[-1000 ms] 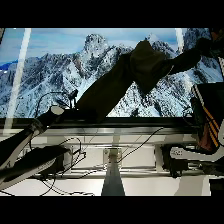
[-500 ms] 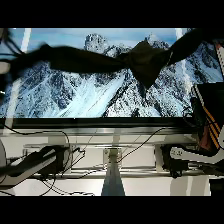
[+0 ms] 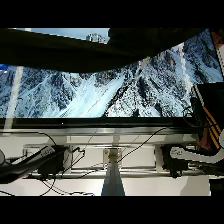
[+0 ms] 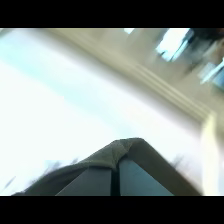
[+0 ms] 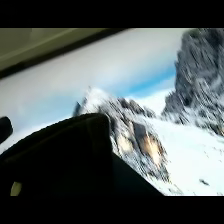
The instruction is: Fold the clothes and pants, and hang the long-sleeved shirts on hangers.
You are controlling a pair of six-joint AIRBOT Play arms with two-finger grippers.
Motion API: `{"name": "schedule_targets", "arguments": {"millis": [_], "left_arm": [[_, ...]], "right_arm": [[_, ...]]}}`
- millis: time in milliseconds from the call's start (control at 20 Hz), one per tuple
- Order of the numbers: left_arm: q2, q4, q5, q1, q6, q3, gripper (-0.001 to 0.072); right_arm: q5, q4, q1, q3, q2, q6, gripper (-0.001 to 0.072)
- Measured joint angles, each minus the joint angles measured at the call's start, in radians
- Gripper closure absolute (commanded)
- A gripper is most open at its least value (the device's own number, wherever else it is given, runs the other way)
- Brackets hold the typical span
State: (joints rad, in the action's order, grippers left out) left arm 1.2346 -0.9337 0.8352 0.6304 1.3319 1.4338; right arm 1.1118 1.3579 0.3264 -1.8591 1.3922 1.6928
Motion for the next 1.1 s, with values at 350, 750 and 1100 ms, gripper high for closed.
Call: {"name": "schedule_targets", "arguments": {"millis": [350,750,1100], "left_arm": [[0.192,-0.224,0.31,0.027,0.034,-0.006,0.0695],[0.202,0.025,0.22,0.029,0.041,0.106,0.0697],[0.178,0.022,0.244,0.027,-0.07,0.354,0.0697]], "right_arm": [[0.203,0.096,0.028,0.337,-0.055,-0.004,0.0681],[-0.023,0.0,0.03,0.571,-0.274,-0.085,0.068],[-0.222,-0.019,0.03,0.607,-0.445,-0.134,0.068]]}}
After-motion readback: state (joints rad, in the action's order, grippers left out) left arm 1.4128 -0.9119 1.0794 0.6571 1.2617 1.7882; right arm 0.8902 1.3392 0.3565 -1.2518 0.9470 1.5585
